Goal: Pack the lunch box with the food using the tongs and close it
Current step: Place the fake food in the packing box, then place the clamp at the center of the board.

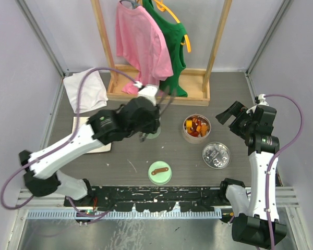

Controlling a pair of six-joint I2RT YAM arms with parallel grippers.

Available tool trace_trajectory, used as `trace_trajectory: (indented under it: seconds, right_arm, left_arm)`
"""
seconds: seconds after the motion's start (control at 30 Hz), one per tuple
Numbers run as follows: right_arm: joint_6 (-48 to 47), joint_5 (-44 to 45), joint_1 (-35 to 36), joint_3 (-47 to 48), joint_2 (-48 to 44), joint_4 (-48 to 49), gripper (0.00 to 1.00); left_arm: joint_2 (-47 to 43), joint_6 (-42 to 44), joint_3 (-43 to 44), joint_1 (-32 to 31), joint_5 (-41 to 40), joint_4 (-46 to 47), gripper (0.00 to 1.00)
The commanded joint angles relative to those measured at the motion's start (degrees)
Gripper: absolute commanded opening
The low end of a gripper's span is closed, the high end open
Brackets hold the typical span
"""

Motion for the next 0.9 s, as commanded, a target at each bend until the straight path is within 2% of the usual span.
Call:
trace_trajectory:
  seconds: [0.0, 0.2, 0.43, 0.63, 0.87]
  right_arm:
    - [0.81, -1.11, -0.13, 1.47, -0.42, 2.29, 1.00]
    - [1.55, -1.89, -0.13, 1.29, -0.54, 2.74, 1.00]
    - [1.92, -2.24, -0.15, 1.03, -0.89, 2.90, 1.00]
    - [3.18, -3.56, -0.21, 0.42, -1.19, 3.48, 1.00]
    - [2.97, -2.77, -0.18, 0.70, -2.26, 2.97, 1.00]
  left_arm:
    - [-9.65, -3.01, -7.94, 2.27, -9.38, 4.19, 0.37]
    - [-21.76, -7.65, -17.86, 6.25, -15.69, 0.29, 0.38]
    - [-29.42, -14.02, -29.01, 8.89, -14.91, -4.58, 0.45]
    - [-30.09, -15.06, -37.83, 10.01, -12.66, 0.05, 0.47]
    - [-24.69, -14.25, -42.69, 12.51, -7.37, 3.69, 0.47]
